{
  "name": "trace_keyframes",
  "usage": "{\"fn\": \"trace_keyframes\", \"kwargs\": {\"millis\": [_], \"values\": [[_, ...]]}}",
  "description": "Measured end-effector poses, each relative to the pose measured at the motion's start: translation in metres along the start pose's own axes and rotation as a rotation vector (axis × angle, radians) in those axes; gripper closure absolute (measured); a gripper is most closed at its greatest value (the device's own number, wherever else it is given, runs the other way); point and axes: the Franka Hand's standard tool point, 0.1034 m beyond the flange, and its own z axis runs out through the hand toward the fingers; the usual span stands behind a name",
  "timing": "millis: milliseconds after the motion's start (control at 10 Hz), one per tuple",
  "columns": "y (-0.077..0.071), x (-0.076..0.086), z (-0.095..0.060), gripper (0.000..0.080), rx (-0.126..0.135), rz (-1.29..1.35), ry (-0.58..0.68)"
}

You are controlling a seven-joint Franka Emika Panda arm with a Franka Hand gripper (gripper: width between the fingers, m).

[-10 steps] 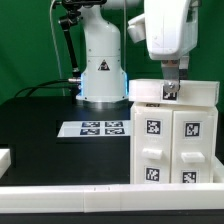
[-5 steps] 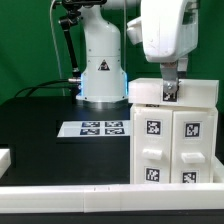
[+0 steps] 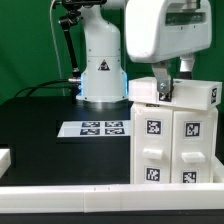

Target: Assemble cabinet

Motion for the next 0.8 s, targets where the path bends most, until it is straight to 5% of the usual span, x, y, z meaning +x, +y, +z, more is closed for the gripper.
{"fn": "trace_keyframes", "kwargs": {"millis": [800], "values": [[-0.0022,0.0035,-0.0002,0.0243,-0.006,0.706,0.017]]}}
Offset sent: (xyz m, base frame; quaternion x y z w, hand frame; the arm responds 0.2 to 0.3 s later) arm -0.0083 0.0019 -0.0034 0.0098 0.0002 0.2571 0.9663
